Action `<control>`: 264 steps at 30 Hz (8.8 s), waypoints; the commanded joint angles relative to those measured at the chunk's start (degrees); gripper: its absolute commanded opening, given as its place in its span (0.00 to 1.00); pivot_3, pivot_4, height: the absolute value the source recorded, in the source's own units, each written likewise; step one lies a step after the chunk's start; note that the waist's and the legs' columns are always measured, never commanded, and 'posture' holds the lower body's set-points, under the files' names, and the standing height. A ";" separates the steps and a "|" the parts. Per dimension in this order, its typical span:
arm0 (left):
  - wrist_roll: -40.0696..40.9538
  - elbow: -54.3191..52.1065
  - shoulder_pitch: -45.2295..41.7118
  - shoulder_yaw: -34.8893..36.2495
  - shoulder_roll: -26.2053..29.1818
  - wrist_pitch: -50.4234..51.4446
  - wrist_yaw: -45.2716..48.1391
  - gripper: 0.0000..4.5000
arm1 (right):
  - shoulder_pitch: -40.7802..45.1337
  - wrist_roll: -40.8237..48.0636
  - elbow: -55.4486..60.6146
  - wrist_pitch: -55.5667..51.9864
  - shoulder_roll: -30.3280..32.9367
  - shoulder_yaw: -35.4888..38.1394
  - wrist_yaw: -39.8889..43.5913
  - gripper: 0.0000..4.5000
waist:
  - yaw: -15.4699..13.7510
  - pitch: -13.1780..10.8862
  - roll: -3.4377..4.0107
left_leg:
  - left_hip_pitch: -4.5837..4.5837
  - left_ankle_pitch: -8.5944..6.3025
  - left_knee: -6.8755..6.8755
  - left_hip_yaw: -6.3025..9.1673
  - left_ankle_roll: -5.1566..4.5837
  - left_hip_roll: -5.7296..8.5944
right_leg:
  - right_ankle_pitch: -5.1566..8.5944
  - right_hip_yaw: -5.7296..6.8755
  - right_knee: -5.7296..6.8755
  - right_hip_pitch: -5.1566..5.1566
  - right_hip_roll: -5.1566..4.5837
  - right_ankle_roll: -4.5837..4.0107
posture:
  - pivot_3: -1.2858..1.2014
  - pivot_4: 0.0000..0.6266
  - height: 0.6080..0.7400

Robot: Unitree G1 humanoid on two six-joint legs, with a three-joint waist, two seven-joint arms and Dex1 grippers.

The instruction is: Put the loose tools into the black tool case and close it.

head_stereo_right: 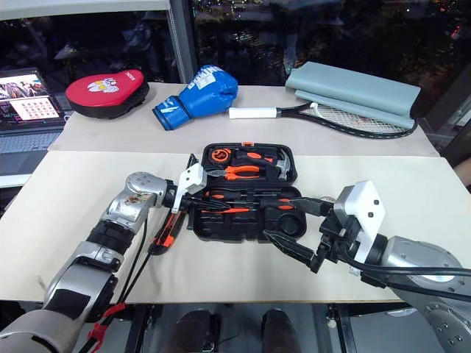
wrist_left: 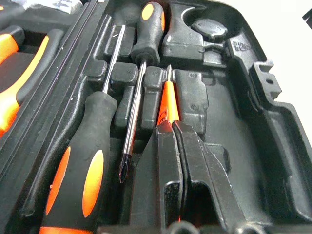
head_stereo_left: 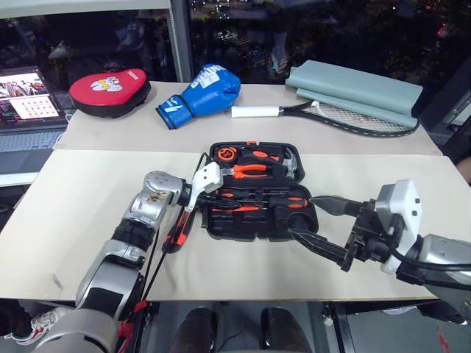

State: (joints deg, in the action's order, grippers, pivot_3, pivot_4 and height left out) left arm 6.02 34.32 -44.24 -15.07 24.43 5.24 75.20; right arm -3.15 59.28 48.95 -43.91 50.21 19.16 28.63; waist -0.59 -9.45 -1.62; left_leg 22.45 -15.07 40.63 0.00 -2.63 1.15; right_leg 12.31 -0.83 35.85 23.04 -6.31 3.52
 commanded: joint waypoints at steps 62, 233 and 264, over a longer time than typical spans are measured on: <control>20.20 -45.27 -5.25 -18.96 24.98 87.26 -27.48 0.74 | 6.71 -10.99 -1.58 4.56 -5.05 -7.35 5.92 1.00 | 0.38 -0.12 -0.07 | 0.47 0.05 -0.40 -0.03 0.08 0.12 | -0.02 -0.13 0.27 0.87 0.08 -0.32 | 0.52 0.24 0.97; -17.46 -1.28 -10.44 -19.30 -3.26 -8.63 4.67 0.01 | -4.28 -0.05 4.19 3.41 1.98 0.51 -1.57 1.00 | -0.32 -0.09 -0.11 | 0.26 0.08 -0.20 0.06 -0.14 0.19 | -0.11 0.02 -0.26 0.08 -0.10 -0.05 | 0.52 0.24 0.97; 21.94 -31.26 -5.48 7.20 26.28 20.59 14.81 0.99 | -3.64 -26.92 -37.28 14.22 18.49 4.62 34.63 1.00 | 1.37 -0.20 -0.12 | 0.79 0.09 0.04 -0.21 -0.11 0.07 | -0.17 -0.18 0.01 0.91 -0.03 -0.06 | 0.52 0.24 0.97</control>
State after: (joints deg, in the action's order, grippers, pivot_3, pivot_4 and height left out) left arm 27.44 6.74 -49.70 -10.33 50.76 26.71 91.45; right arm -9.96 34.63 13.51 -31.32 67.43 29.54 61.47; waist 0.78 -9.66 -1.74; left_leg 23.26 -14.95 40.67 -0.21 -2.70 1.17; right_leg 12.14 -0.99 35.87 23.97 -6.29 3.46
